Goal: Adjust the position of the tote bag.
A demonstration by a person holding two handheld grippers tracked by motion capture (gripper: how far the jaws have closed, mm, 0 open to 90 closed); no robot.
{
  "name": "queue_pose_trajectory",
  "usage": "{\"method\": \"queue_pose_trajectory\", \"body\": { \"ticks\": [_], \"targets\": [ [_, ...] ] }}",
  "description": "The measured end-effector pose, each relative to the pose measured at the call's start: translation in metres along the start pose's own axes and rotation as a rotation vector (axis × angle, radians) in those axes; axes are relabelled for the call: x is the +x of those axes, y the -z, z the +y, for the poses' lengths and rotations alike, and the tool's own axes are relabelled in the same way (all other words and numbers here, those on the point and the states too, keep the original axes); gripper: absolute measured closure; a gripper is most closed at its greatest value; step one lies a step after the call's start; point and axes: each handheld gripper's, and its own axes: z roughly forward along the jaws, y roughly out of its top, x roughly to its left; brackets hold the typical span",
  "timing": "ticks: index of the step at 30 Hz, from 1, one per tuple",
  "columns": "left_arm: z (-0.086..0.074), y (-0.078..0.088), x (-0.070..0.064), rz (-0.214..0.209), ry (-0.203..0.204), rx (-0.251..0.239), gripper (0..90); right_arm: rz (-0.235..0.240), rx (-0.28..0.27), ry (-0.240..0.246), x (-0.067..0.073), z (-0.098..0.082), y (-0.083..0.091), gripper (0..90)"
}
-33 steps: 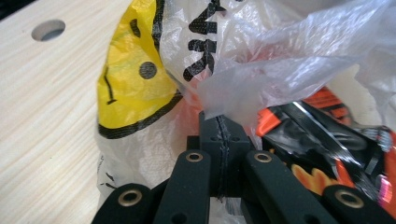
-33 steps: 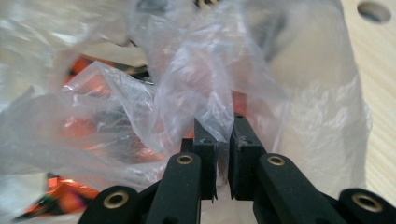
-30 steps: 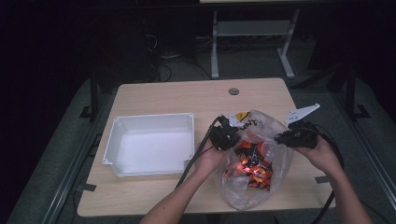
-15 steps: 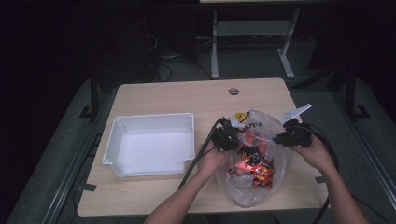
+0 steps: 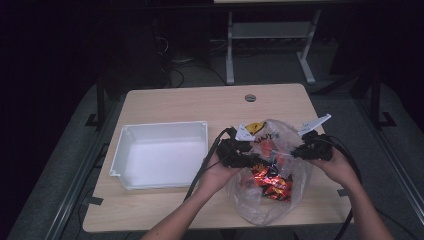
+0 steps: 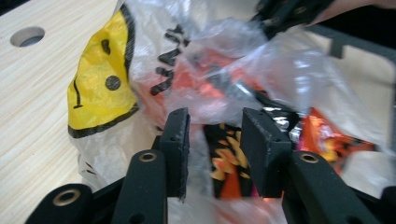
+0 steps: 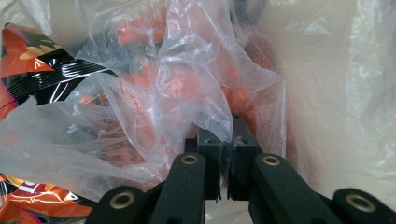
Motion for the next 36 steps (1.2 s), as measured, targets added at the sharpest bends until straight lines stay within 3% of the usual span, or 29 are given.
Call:
{"method": "queue_pose_trajectory", "body": {
  "ticks": [5, 14, 22, 29, 30, 31, 33, 36],
  "targets": [
    [-0.014, 0.012, -0.018, -0.048, -0.050, 0.027, 55.6, 0.001, -0.001, -0.002, 0.000, 0.000, 0.001, 85.9],
    [-0.044, 0.007, -0.031, -0.066, -0.089, 0.083, 47.8, 0.001, -0.004, 0.001, 0.002, 0.000, 0.004, 85.6],
    [-0.060, -0.007, -0.026, -0.052, -0.060, 0.138, 46.7, 0.005, 0.004, 0.004, 0.002, 0.001, 0.003, 85.5],
    [-0.065, -0.013, -0.024, -0.029, -0.051, 0.176, 55.8, 0.020, -0.001, 0.006, 0.002, 0.001, 0.005, 80.5],
    [-0.066, -0.014, -0.025, -0.025, -0.051, 0.177, 57.1, 0.021, -0.002, 0.007, 0.003, 0.001, 0.007, 78.3],
    [-0.066, -0.015, -0.026, -0.028, -0.054, 0.177, 59.5, 0.033, -0.024, 0.015, 0.005, 0.001, 0.013, 70.5],
    [-0.066, -0.015, -0.026, -0.028, -0.058, 0.175, 61.8, 0.040, -0.030, 0.013, 0.006, 0.002, 0.017, 69.2],
    [-0.066, -0.016, -0.026, -0.029, -0.066, 0.176, 67.3, 0.042, -0.041, 0.027, 0.010, 0.004, 0.030, 60.0]
  ]
}}
